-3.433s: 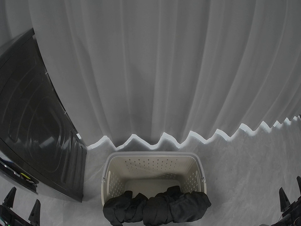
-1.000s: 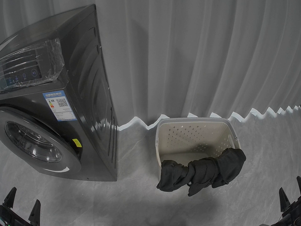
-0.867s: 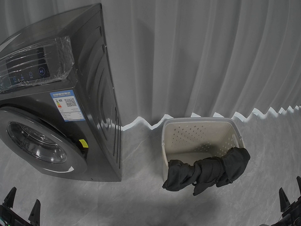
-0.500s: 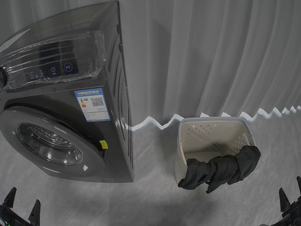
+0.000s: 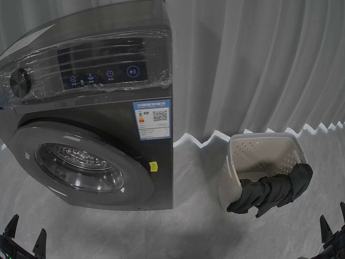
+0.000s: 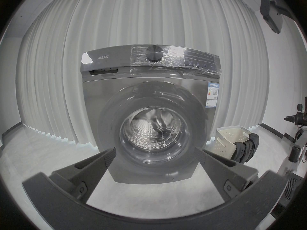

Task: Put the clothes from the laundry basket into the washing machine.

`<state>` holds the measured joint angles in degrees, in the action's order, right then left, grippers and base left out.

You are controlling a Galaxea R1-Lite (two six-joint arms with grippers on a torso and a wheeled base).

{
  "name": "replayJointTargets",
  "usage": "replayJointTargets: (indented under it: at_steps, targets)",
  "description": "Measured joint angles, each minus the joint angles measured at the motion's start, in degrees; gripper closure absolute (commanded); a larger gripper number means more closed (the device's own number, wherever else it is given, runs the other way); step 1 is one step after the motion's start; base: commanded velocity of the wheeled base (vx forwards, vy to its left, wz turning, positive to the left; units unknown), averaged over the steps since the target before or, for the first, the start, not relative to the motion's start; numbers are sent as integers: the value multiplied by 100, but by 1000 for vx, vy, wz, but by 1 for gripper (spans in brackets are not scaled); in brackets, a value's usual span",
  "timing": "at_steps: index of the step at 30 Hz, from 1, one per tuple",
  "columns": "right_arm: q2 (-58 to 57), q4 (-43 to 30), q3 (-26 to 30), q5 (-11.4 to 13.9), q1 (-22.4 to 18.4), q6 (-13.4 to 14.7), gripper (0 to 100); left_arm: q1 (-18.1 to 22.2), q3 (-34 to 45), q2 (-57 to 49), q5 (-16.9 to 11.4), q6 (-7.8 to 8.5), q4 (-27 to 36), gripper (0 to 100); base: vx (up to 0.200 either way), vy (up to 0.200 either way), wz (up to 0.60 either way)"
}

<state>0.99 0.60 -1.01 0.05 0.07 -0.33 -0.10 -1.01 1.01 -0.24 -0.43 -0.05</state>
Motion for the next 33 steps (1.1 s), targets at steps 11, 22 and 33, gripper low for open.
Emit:
replayJointTargets:
  at_steps: [11, 22, 33]
  targets:
    - [0, -2, 0, 0, -2, 1, 0, 0, 0, 0, 0, 0, -2, 0, 0, 200, 0]
    - [0, -2, 0, 0, 0, 0, 0, -1, 0, 0, 0, -1, -5, 0, 0, 200, 0]
    - [0, -2, 0, 2, 0, 1, 0, 0, 0, 0, 4, -1, -6, 0, 0, 200, 0]
